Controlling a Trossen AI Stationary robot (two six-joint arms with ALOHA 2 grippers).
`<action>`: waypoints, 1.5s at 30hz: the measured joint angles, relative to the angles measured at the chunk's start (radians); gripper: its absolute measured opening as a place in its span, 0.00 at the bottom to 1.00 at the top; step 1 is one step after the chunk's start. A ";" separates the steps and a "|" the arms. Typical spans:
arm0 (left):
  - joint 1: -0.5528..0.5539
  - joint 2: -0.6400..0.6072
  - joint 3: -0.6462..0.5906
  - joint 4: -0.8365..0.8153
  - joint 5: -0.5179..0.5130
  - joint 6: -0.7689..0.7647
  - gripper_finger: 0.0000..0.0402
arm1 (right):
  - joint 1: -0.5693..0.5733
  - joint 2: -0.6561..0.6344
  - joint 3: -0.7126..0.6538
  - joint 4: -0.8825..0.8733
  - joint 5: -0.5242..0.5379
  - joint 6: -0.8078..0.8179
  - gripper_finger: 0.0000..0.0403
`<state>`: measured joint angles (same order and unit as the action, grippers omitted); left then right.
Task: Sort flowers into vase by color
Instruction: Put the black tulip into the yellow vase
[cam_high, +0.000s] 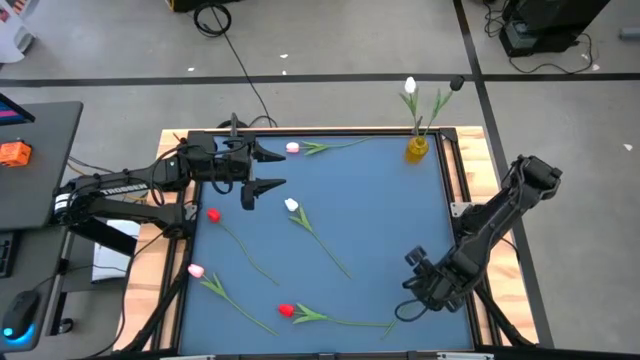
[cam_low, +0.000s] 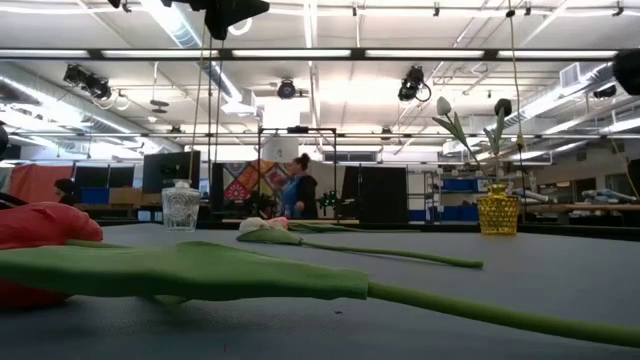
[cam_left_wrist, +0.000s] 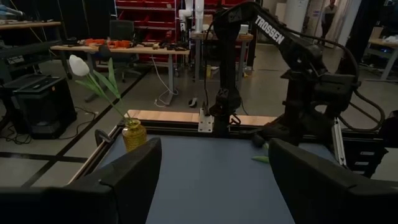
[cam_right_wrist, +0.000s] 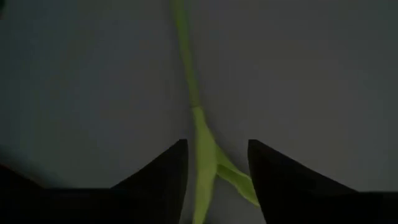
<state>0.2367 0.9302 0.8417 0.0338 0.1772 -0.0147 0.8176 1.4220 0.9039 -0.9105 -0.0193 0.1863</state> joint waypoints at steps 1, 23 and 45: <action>0.000 0.000 0.000 0.000 0.000 0.000 0.75 | 0.007 0.000 -0.011 0.008 -0.002 -0.006 0.46; 0.000 0.000 0.000 0.000 0.000 0.000 0.75 | -0.016 0.000 -0.245 0.298 -0.008 0.084 0.42; 0.000 0.000 0.000 0.000 0.000 0.000 0.75 | -0.093 0.000 -0.256 0.340 -0.034 0.272 0.11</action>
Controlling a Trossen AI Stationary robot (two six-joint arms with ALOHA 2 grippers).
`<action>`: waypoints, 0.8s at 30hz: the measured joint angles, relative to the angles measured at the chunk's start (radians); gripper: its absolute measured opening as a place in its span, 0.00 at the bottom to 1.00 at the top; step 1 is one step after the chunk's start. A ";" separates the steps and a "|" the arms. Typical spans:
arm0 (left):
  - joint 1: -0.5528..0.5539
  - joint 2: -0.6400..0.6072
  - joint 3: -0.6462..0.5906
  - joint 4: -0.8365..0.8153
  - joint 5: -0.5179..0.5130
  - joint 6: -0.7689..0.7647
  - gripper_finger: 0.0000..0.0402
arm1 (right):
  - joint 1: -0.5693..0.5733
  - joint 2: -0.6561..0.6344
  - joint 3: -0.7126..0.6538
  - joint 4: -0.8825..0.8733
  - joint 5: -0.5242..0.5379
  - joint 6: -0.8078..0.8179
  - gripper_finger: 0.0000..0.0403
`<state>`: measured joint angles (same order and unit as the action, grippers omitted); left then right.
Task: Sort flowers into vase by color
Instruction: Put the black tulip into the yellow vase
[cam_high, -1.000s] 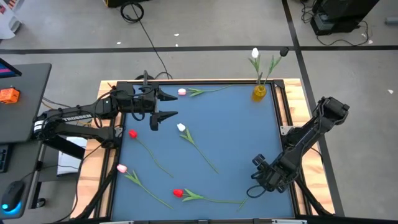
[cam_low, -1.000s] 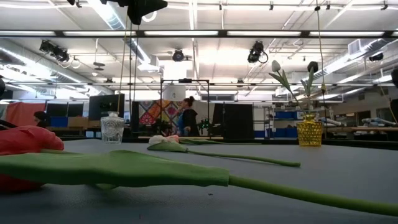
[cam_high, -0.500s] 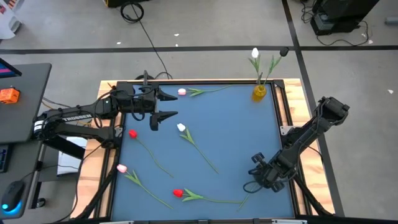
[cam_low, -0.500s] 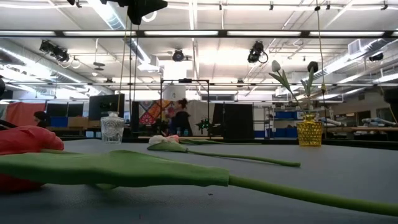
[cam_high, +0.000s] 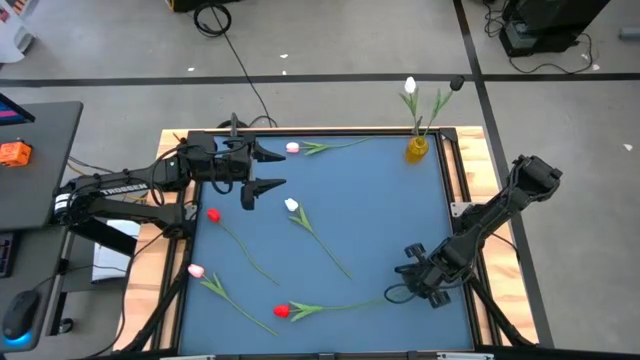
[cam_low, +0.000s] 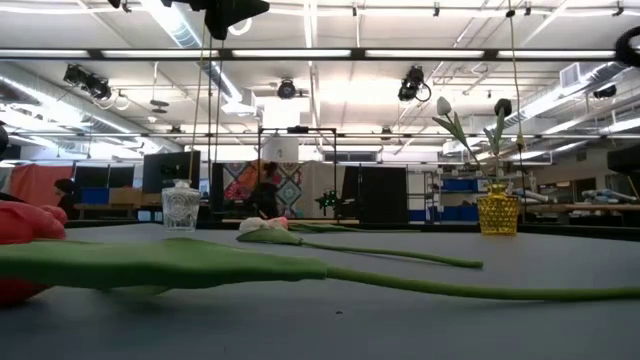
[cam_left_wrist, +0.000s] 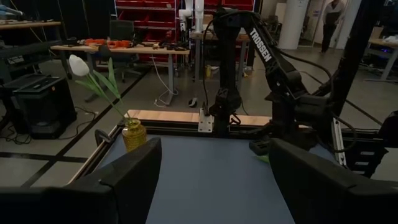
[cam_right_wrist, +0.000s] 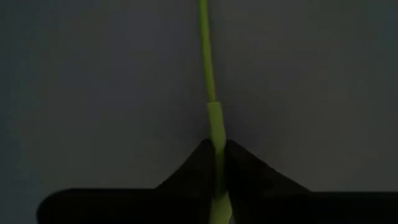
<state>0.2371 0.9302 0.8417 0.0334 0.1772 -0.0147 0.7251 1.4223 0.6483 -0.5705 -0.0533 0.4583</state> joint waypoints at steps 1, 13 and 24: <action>0.000 0.000 0.000 0.000 0.000 0.000 0.75 | -0.007 0.000 0.000 0.002 -0.002 0.021 0.10; 0.000 0.000 0.000 0.000 0.000 0.000 0.75 | -0.017 0.000 0.000 0.110 -0.183 0.160 0.09; 0.000 0.000 0.000 0.000 0.000 0.000 0.75 | -0.031 0.000 0.000 0.443 -0.263 0.652 0.09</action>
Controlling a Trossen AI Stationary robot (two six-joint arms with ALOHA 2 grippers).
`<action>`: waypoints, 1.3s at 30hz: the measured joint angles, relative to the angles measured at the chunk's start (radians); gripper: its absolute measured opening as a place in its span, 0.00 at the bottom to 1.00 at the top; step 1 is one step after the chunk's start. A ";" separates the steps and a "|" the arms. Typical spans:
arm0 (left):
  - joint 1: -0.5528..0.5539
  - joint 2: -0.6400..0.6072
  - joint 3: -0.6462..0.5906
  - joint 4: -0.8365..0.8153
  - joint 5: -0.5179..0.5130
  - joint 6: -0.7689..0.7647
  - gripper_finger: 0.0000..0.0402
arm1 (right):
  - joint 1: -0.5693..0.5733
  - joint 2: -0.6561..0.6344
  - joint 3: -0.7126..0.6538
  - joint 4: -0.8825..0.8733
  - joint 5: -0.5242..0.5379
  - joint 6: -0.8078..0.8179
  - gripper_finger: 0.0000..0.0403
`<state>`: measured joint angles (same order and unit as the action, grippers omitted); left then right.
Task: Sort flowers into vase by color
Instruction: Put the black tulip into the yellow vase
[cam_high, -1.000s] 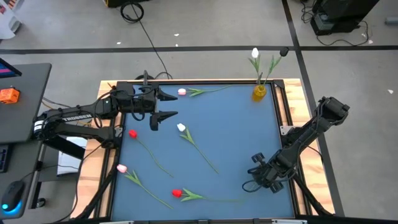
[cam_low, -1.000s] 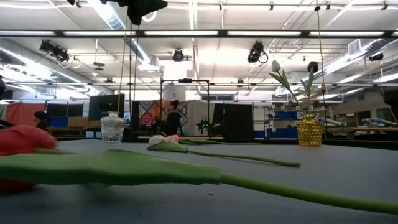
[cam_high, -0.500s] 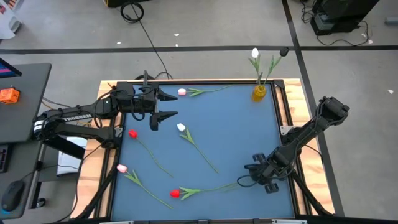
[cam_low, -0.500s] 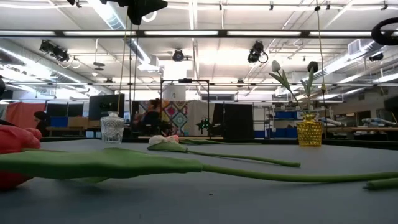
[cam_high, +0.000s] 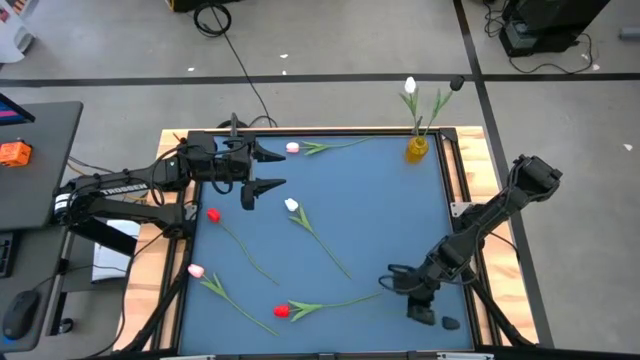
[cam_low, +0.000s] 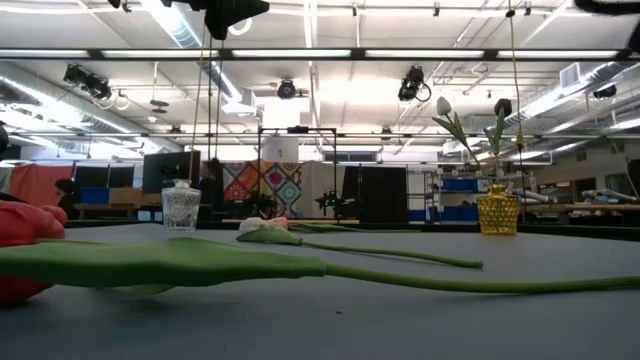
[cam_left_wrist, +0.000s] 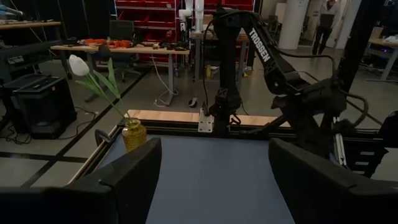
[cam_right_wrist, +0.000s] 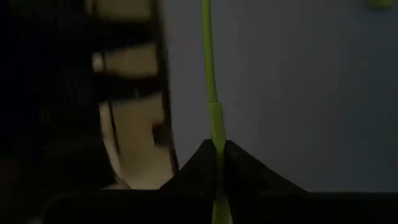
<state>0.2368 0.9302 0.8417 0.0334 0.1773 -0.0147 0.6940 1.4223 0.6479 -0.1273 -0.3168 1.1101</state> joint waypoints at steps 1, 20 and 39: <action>0.000 0.000 0.000 0.000 0.000 0.000 0.75 | -0.010 0.000 0.000 -0.013 0.013 0.067 0.09; 0.000 0.000 0.000 0.000 0.000 0.000 0.75 | -0.142 0.000 -0.001 0.367 0.013 0.579 0.07; 0.000 0.000 0.000 0.000 0.000 0.000 0.75 | -0.140 -0.001 -0.001 0.417 0.236 0.741 0.07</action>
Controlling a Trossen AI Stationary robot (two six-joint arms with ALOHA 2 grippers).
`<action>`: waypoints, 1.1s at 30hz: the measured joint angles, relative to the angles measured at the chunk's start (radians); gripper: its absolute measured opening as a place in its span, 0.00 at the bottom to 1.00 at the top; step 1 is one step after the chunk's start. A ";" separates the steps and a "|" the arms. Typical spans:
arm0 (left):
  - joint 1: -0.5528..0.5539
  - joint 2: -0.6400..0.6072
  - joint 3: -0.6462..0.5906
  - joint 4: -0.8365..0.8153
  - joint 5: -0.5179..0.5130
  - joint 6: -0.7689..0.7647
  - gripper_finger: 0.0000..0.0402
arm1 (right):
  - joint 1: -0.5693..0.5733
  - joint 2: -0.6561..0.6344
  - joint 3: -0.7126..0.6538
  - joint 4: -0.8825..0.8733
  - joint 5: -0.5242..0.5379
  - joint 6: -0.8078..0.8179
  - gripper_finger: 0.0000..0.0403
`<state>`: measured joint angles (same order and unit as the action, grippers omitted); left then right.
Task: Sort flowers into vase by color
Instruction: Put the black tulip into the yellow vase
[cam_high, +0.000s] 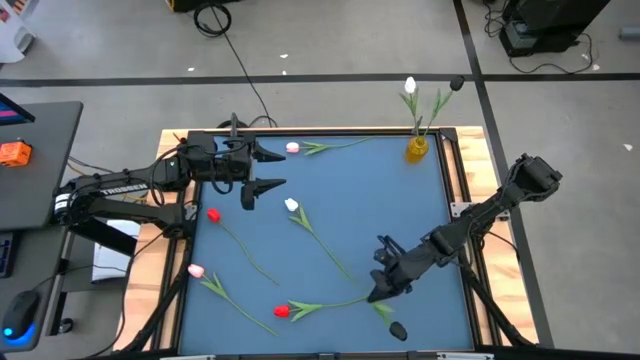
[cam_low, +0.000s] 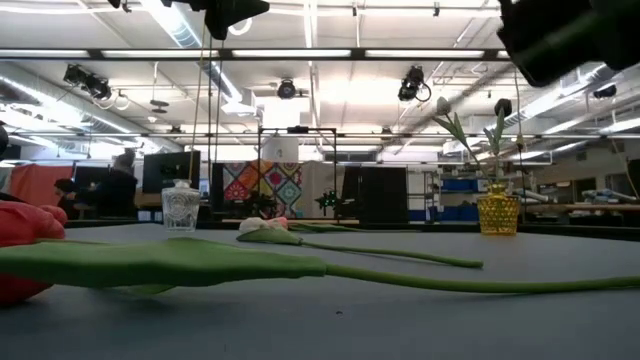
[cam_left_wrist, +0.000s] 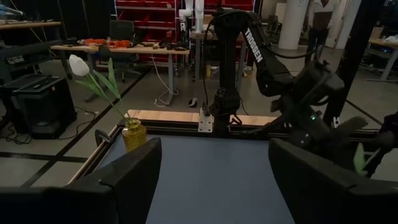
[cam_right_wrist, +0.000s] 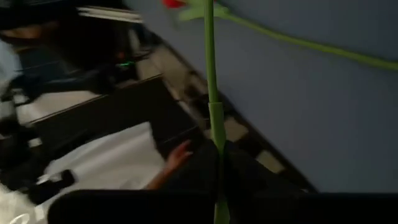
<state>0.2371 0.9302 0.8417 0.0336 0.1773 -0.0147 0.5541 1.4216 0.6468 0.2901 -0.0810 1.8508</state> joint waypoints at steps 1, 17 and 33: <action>0.000 0.000 0.000 0.000 0.000 0.000 0.75 | 0.001 0.000 0.000 0.025 0.017 0.000 0.07; 0.000 0.000 0.000 0.000 0.000 0.000 0.75 | 0.135 -0.002 0.000 -0.124 0.319 -0.044 0.05; 0.000 0.000 0.000 0.000 0.000 0.000 0.75 | 0.147 -0.002 0.000 0.028 0.766 -0.106 0.05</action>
<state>0.2367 0.9302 0.8417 0.0338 0.1773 -0.0151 0.7016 1.4200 0.6468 0.3186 0.6849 1.7452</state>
